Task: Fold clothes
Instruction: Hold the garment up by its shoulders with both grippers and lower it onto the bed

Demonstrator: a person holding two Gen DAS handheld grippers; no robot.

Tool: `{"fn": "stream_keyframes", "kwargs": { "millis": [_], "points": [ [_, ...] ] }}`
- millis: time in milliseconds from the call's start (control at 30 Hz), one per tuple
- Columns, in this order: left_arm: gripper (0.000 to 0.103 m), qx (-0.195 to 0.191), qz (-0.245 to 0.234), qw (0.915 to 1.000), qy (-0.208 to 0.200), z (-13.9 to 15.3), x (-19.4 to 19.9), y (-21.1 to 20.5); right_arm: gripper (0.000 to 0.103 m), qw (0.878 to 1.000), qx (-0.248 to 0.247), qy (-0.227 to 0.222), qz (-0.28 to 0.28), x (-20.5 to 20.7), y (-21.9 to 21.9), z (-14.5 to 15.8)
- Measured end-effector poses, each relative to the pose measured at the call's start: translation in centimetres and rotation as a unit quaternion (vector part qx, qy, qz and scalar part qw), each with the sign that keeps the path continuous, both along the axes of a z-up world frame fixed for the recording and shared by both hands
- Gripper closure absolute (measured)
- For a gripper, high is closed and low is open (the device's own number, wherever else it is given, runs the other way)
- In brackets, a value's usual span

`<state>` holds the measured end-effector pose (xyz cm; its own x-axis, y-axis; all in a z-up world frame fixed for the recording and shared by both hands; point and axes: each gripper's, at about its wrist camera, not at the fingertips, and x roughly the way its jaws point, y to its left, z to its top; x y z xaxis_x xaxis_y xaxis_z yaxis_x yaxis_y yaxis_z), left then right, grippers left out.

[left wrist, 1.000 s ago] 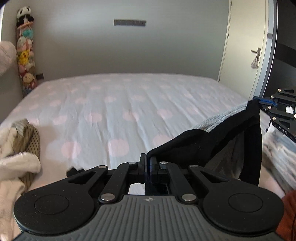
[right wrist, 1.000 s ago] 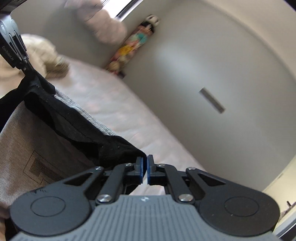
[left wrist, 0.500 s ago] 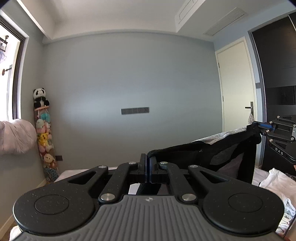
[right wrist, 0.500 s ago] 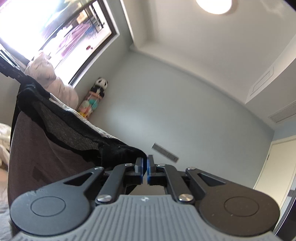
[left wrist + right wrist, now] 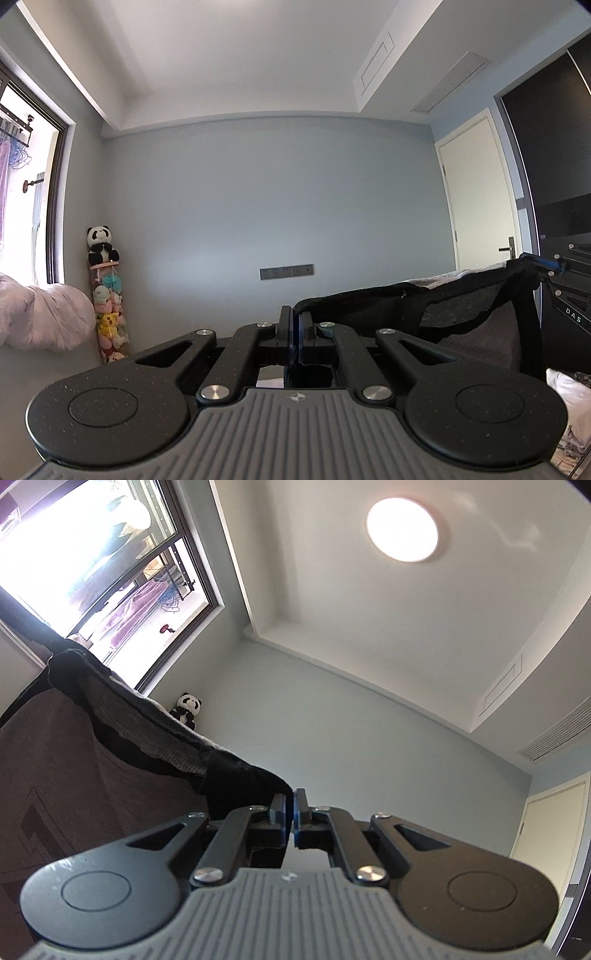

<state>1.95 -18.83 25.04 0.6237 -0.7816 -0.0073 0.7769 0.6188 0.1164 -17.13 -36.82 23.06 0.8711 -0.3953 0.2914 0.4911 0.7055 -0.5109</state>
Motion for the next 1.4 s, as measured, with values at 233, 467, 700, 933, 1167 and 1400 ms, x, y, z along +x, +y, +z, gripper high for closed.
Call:
{"fn": "stream_keyframes", "kwargs": {
  "millis": [233,467,700,933,1167,1400],
  "points": [
    [0.102,0.079,0.015,0.9939,0.075,-6.7,5.5,-4.9,0.099,0.997,0.041,0.07,-0.012,5.8,-3.8,-5.3],
    [0.102,0.137,0.039,0.9825,0.12,-12.5,13.6,-11.4,0.098,0.984,0.096,0.149,-0.023,15.5,-9.4,-11.0],
    [0.102,0.2,0.06,0.9635,0.168,-19.7,23.6,-17.6,0.098,0.959,0.167,0.225,-0.038,26.3,-17.0,-18.0],
    [0.102,0.26,0.071,0.9343,0.234,-28.9,30.6,-22.0,0.098,0.932,0.217,0.287,-0.048,36.0,-23.1,-26.3],
    [0.102,0.27,0.082,0.9032,0.323,-37.2,35.6,-24.6,0.098,0.899,0.28,0.333,-0.047,42.8,-27.6,-34.0],
    [0.088,0.279,0.082,0.8837,0.367,-41.1,37.0,-25.0,0.078,0.873,0.329,0.356,-0.055,43.3,-30.0,-38.1]
  ]
}}
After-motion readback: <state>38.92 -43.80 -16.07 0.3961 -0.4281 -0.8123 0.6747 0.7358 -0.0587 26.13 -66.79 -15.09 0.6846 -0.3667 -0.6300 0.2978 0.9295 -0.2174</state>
